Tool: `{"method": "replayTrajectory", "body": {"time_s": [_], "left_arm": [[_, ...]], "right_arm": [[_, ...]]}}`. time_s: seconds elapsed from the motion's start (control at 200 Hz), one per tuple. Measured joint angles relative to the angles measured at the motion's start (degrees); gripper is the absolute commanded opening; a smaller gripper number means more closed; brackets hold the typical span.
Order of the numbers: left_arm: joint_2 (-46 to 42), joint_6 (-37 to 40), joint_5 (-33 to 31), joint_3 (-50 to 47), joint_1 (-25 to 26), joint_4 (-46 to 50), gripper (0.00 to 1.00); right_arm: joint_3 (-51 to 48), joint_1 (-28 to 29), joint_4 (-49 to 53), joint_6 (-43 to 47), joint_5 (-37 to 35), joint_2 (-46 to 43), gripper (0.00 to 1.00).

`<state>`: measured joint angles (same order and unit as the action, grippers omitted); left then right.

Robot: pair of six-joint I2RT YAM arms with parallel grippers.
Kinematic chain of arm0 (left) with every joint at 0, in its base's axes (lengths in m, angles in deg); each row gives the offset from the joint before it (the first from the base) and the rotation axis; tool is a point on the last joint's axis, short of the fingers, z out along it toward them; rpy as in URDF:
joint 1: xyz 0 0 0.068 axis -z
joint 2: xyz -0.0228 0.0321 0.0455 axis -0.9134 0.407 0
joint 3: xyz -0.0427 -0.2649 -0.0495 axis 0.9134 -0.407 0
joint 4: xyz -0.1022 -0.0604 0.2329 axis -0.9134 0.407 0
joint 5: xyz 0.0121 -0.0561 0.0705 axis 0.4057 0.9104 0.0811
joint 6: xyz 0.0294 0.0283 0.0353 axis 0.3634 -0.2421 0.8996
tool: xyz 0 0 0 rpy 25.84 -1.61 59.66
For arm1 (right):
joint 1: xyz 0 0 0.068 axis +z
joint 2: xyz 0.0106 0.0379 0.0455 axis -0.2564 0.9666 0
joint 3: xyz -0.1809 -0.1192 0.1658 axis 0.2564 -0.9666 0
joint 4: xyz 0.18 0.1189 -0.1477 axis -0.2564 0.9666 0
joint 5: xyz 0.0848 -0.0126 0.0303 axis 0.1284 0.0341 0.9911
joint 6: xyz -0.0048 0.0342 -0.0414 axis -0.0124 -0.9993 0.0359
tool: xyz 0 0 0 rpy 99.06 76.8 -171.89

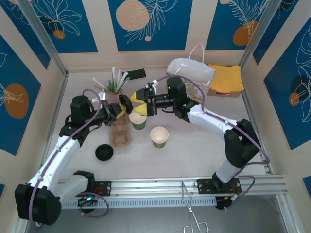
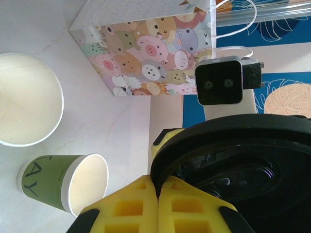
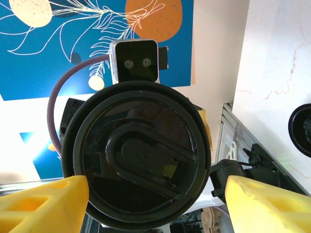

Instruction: Pack the takeout coffee

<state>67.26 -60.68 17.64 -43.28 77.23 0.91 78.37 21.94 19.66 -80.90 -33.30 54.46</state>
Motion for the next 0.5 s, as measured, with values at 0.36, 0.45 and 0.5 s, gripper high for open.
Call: {"method": "replayTrajectory", "body": {"time_s": [0.36, 0.45, 0.5], "left_arm": [[0.79, -1.03, 0.94, 0.02, 0.0, -2.16, 0.02], [0.79, -1.03, 1.22, 0.02, 0.0, -2.54, 0.02], [0.79, -1.03, 1.31, 0.02, 0.0, -2.56, 0.02]], "right_arm": [[-0.68, 0.11, -1.7, -2.03, 0.0, 0.35, 0.75], [-0.68, 0.24, -2.34, -2.38, 0.0, 0.44, 0.75], [-0.68, 0.33, -2.56, -2.49, -0.02, 0.5, 0.75]]}}
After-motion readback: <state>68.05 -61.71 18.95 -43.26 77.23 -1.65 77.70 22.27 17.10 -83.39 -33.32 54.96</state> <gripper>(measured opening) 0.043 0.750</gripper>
